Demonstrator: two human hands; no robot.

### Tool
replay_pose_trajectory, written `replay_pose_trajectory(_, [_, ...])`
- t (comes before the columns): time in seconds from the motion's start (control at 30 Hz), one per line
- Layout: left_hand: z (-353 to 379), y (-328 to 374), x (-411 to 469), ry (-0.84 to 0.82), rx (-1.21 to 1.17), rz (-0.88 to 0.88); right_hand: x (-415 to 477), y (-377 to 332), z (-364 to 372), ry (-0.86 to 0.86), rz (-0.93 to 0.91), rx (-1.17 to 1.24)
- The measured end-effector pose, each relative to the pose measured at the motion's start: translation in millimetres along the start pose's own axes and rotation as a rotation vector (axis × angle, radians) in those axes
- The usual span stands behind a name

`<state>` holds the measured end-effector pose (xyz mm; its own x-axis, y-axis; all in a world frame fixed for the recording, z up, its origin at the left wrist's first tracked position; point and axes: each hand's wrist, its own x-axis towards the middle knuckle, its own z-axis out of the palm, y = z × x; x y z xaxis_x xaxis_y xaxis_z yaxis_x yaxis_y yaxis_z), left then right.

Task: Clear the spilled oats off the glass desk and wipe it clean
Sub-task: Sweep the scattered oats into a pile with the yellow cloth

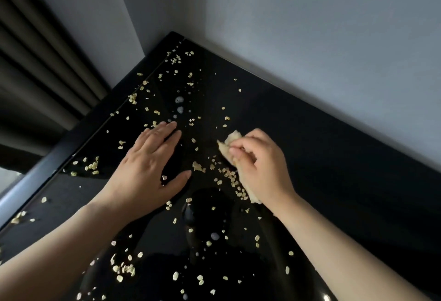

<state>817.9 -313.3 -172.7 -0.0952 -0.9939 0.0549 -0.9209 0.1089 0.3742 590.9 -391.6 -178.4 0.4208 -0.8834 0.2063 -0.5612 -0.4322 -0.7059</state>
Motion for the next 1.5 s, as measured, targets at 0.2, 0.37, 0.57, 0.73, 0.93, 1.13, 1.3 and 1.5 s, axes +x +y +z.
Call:
replay_pose_trajectory(0.2, [0.8,-29.2,-1.0,-0.041,0.035,-0.063,99.3,33.2,-30.0,0.306,0.163,-0.134])
replay_pose_trajectory(0.37, [-6.6,-42.8,-0.3,-0.075,0.051,-0.052,132.6,54.5,9.6,0.269,0.290,-0.284])
replay_pose_trajectory(0.57, [-7.7,-50.0,-1.9,-0.088,0.039,-0.030,54.8,-3.4,43.1,0.071,0.010,-0.156])
replay_pose_trajectory(0.73, [-3.9,-51.1,-0.9,-0.050,-0.050,-0.030,43.1,-20.2,20.4,-0.035,0.044,0.022])
replay_pose_trajectory(0.93, [-2.3,-52.3,-1.3,-0.033,-0.047,-0.029,141.8,24.9,-5.8,0.278,0.253,-0.073])
replay_pose_trajectory(1.13, [-0.2,-50.1,0.0,0.000,-0.070,-0.033,166.2,33.7,41.0,0.280,0.298,-0.306])
replay_pose_trajectory(1.3, [-0.8,-50.9,-0.8,-0.008,-0.086,-0.041,90.2,-8.2,58.2,0.055,0.000,-0.167])
replay_pose_trajectory(1.5, [-5.5,-54.1,1.7,-0.008,-0.102,-0.038,56.8,-24.1,35.5,0.064,0.068,0.032])
